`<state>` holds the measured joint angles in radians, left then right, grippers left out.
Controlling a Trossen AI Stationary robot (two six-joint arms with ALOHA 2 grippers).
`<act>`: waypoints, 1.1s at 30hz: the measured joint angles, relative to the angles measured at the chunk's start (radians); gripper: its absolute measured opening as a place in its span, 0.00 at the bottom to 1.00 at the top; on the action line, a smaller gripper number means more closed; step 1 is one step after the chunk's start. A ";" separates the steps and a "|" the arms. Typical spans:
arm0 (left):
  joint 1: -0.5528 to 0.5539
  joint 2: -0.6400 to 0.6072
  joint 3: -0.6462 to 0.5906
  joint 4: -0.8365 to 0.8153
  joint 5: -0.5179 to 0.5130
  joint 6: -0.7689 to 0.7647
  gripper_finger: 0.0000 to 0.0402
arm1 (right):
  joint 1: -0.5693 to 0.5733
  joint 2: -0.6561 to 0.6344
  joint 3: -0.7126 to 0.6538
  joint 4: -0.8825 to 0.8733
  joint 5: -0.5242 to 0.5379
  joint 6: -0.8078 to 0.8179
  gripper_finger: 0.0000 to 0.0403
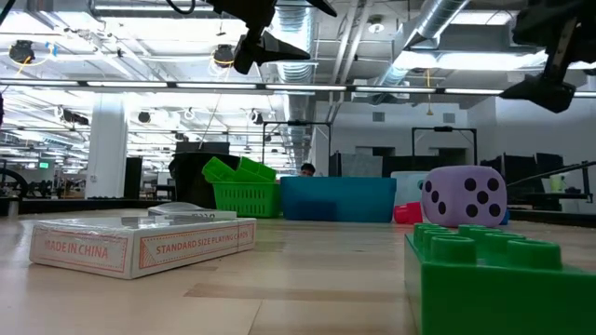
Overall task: Pick & Place Toys
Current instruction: Put the purple dice into the transparent bin
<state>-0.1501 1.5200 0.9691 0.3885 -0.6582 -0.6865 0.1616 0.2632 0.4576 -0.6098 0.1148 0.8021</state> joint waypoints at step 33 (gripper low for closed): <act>0.000 -0.001 0.000 -0.007 0.000 0.000 0.81 | 0.000 0.373 0.001 -0.019 0.311 -0.340 0.99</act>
<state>-0.1501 1.5192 0.9691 0.3817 -0.6579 -0.6861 0.1619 0.6366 0.4583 -0.6292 0.4260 0.4618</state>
